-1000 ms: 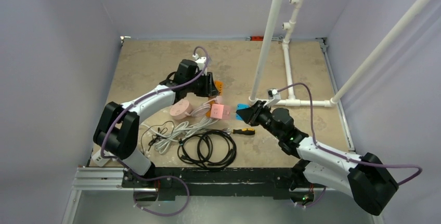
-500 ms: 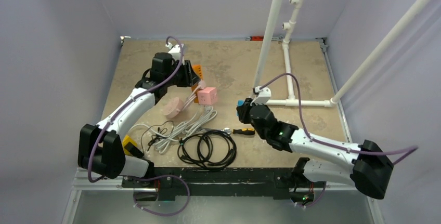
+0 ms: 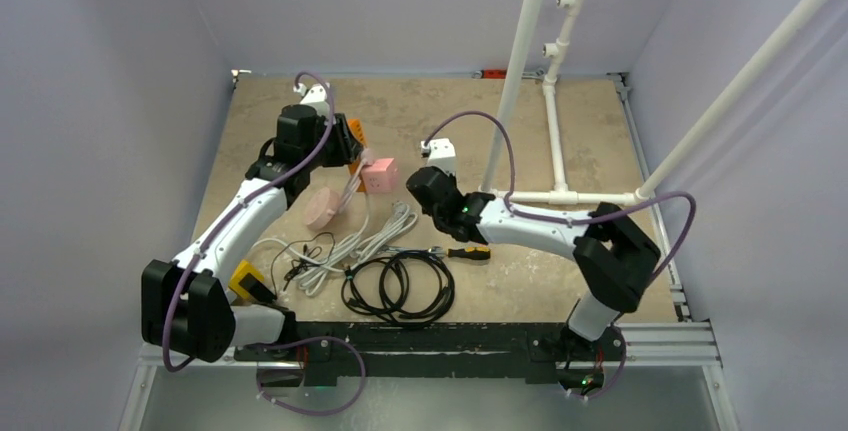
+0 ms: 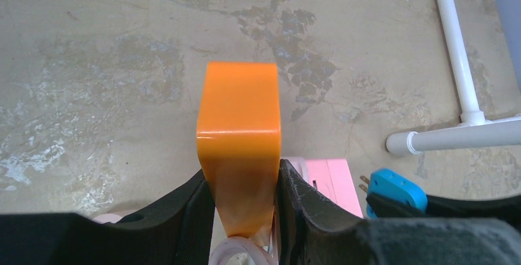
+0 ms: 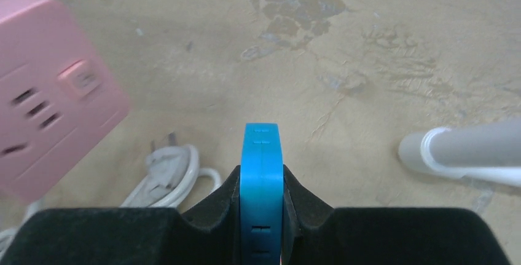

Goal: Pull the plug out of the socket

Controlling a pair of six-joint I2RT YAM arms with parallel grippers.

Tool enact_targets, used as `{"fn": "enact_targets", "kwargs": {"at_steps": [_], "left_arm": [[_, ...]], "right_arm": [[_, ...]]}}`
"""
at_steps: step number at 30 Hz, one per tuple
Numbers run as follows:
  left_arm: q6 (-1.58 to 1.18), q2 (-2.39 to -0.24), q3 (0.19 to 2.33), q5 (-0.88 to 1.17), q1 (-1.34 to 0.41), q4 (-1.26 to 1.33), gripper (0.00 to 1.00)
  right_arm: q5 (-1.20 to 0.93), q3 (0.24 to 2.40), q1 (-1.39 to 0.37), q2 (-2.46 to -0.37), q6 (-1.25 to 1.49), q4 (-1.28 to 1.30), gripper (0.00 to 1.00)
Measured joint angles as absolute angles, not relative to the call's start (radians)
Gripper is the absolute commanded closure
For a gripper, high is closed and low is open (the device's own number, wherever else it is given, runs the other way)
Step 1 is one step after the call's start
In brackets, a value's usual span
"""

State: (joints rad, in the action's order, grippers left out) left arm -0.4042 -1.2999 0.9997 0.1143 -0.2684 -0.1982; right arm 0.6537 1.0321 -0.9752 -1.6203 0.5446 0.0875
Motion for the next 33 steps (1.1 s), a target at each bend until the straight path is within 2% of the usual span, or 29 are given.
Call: {"fn": "enact_targets", "kwargs": {"at_steps": [14,19,22,24,29,33], "left_arm": [[-0.404,-1.294,0.999,0.076,-0.268,-0.204,1.00],[-0.402,-1.295,0.999,0.102,-0.268,-0.203,1.00],[-0.401,-1.297,0.999,0.123,-0.268,-0.201,1.00],[-0.401,-1.303,0.999,0.134,-0.268,-0.198,1.00],[-0.401,-1.319,0.999,0.156,-0.268,-0.195,1.00],[-0.400,-1.330,0.998,0.176,-0.268,-0.186,1.00]], "right_arm": [[0.636,1.362,-0.780,-1.926,0.344,0.185,0.98],[0.648,1.383,-0.770,-1.986,0.323,0.204,0.93],[0.657,1.380,-0.759,-1.992,0.321,0.204,0.84],[0.663,1.378,-0.747,-1.991,0.321,0.201,0.75],[0.663,1.361,-0.720,-1.991,0.324,0.192,0.58],[0.651,1.352,-0.725,-1.991,0.329,0.171,0.50]]}}
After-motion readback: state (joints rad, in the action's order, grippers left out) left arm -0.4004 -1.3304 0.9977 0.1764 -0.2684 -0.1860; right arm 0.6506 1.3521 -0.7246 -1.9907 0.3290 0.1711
